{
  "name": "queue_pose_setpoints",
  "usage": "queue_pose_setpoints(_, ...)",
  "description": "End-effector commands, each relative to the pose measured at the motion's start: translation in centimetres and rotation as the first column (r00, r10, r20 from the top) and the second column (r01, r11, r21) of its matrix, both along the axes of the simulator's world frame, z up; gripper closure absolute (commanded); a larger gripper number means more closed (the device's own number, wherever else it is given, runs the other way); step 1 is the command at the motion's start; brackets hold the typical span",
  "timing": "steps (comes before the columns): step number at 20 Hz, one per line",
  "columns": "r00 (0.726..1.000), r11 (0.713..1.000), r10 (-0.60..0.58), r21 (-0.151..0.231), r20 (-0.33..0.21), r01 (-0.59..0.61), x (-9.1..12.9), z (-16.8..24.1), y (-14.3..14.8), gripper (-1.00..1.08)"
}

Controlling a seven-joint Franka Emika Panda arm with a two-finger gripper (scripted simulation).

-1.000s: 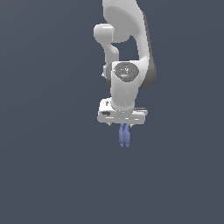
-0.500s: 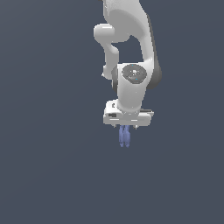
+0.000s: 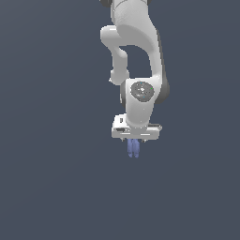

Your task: Pick up the object and move it to a goal position.

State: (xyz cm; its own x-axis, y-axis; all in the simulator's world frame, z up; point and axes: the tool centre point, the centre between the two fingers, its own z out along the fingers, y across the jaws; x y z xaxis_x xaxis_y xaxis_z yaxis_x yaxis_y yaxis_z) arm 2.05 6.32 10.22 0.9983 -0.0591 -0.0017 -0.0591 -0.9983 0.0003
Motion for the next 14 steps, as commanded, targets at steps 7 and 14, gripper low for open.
queue_pose_setpoints(7, 1.0, 1.0, 0.0, 0.0, 0.001, 0.0, 0.17, -0.71, 0.05, 1.08)
queue_pose_setpoints(14, 1.0, 1.0, 0.0, 0.0, 0.001, 0.0, 0.17, -0.71, 0.05, 1.08)
